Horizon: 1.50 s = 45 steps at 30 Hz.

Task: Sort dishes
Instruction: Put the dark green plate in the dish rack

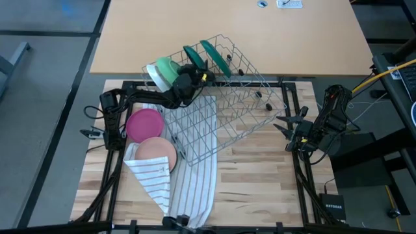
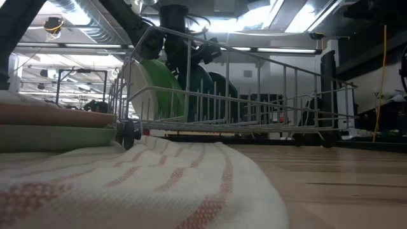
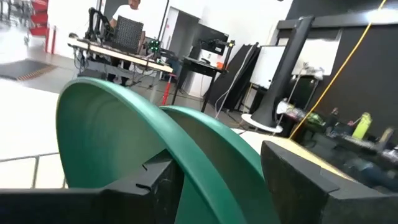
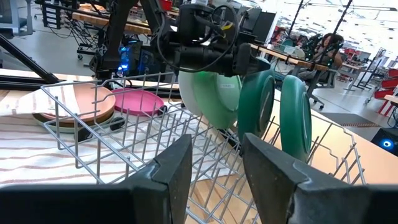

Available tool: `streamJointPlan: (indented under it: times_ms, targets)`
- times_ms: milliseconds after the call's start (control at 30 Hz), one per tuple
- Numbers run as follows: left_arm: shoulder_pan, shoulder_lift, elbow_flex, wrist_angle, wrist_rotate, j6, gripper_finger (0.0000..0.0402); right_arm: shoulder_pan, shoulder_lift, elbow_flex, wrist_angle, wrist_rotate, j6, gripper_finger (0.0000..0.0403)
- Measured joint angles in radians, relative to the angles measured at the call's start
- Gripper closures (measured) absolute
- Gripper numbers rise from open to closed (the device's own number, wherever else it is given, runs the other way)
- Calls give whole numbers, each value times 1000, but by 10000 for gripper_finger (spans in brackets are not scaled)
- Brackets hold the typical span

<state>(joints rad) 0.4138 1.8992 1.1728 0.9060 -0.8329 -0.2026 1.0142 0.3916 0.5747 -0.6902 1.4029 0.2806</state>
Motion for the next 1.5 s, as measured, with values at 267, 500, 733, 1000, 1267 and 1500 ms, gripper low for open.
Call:
streamJointPlan:
  times_ms: [267,500,733,1000,1267,1500]
  targets:
    - [-47,0,0,2,-66,148,199,0,0,0,0,0,0,258]
    - [-82,0,0,4,-75,218,199,0,0,0,0,0,0,258]
    - [-113,0,0,27,-140,319,199,0,0,0,0,0,0,258]
    - [-136,0,0,27,-251,344,199,0,0,0,0,0,0,258]
    - [-138,-1,1,28,-391,184,199,0,0,0,0,0,0,258]
    - [-138,-1,1,26,-403,94,199,0,0,0,0,0,0,258]
